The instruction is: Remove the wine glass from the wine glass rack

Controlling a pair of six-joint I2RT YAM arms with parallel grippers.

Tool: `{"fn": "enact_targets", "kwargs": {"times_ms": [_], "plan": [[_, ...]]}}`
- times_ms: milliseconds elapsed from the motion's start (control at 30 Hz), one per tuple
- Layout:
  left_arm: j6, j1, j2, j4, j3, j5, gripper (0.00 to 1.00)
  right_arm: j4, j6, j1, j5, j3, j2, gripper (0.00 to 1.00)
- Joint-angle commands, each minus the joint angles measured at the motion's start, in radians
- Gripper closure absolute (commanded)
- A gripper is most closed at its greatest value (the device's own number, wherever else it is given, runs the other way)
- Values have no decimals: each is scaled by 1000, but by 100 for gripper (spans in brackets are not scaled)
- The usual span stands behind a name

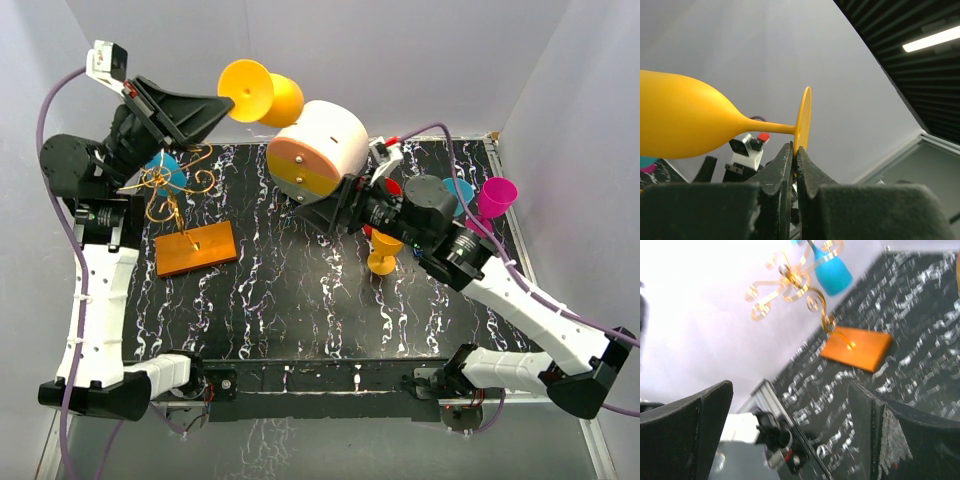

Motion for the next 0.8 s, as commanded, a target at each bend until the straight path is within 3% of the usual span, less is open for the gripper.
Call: {"fn": "enact_targets", "kwargs": {"times_ms": [0, 233, 467, 633, 767], "plan": [[-131, -67, -79, 236, -74, 50, 100, 393, 79, 5, 89, -58, -96, 2], [-288, -134, -146, 478, -243, 57, 100, 607, 103, 4, 65, -82, -121, 2], [-376, -176, -179, 639, -341, 67, 100, 673, 109, 4, -9, -51, -99, 2], [-384, -187, -195, 665, -382, 81, 100, 677, 91, 4, -95, -15, -87, 18], [-328, -187, -206, 593, -387, 97, 100, 687, 97, 4, -124, -21, -110, 46]]}}
